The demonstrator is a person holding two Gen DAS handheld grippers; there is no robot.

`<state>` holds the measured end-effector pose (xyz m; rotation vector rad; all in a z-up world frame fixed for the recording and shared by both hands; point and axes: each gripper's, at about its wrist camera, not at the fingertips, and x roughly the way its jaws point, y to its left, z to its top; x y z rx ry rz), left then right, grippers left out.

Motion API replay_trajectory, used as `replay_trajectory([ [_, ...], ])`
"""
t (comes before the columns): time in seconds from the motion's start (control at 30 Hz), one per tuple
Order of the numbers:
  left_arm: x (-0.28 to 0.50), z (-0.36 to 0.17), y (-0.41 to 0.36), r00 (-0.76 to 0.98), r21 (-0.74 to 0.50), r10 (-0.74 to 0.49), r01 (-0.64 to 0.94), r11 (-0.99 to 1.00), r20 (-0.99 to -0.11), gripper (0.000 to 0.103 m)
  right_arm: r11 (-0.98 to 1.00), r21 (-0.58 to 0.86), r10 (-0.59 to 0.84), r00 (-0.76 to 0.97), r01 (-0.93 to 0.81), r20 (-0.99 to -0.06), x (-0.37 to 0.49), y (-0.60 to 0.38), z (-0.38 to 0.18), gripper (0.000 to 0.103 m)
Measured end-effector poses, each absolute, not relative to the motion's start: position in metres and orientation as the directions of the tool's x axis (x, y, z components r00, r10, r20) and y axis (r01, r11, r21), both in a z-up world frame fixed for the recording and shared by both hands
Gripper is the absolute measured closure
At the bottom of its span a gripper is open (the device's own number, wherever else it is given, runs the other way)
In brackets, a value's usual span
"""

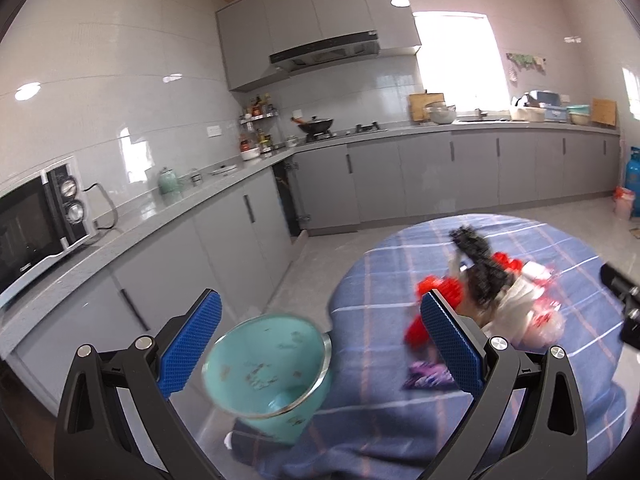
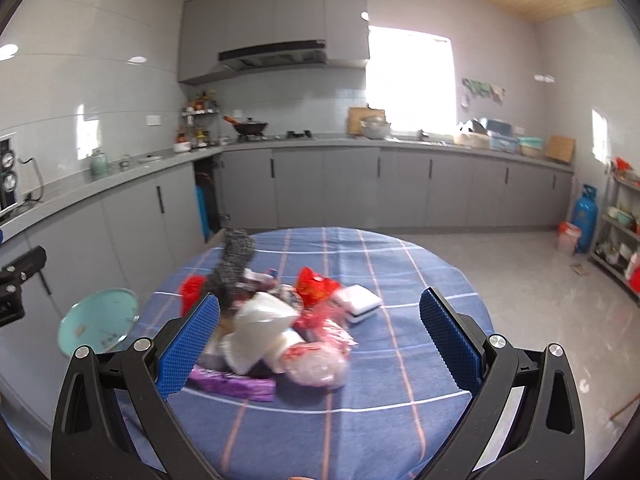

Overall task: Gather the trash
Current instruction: 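Grasp the black braided scrubber with the left tool while the right tool grasps white tissue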

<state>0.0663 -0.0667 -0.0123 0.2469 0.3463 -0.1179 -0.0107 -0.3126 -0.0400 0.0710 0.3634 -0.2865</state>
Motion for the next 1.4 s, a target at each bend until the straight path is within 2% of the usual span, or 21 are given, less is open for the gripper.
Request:
replay_trajectory([
  [0.53, 0.131, -0.048, -0.188, 0.887, 0.228, -0.169, 0.287, 0.930, -0.430, 0.005, 0.919, 0.033, -0.344, 0.838, 0.393, -0.423, 0.036, -0.377, -0.087, 0.005],
  [0.87, 0.162, -0.085, -0.215, 0.834, 0.221, -0.175, 0.331, 0.917, -0.522, 0.007, 0.910, 0.067, -0.334, 0.820, 0.408, -0.464, 0.048, -0.395, -0.106, 0.005],
  [0.97, 0.165, -0.091, -0.215, 0.809, 0.192, -0.204, 0.361, 0.913, -0.551, 0.027, 0.915, 0.066, -0.324, 0.822, 0.398, -0.468, 0.047, -0.392, -0.106, 0.005],
  [1.0, 0.167, -0.093, -0.215, 0.794, 0.173, -0.228, 0.383, 0.907, -0.563, 0.043, 0.917, 0.063, -0.322, 0.823, 0.395, -0.467, 0.046, -0.391, -0.106, 0.005],
  [1.03, 0.168, -0.095, -0.216, 0.778, 0.154, -0.252, 0.405, 0.901, -0.575, 0.050, 0.917, 0.063, -0.321, 0.824, 0.393, -0.467, 0.046, -0.391, -0.106, 0.005],
  [1.1, 0.168, -0.097, -0.216, 0.757, 0.129, -0.280, 0.431, 0.893, -0.590, 0.077, 0.918, 0.062, -0.321, 0.826, 0.391, -0.464, 0.045, -0.390, -0.105, 0.005],
  [1.2, 0.162, -0.095, -0.217, 0.751, 0.110, -0.319, 0.459, 0.882, -0.578, 0.082, 0.918, 0.059, -0.323, 0.828, 0.391, -0.458, 0.043, -0.388, -0.103, 0.005],
  [1.4, 0.143, -0.071, -0.201, 0.793, 0.096, -0.337, 0.441, 0.892, -0.508, 0.082, 0.929, 0.060, -0.304, 0.845, 0.366, -0.441, 0.040, -0.377, -0.094, 0.005],
])
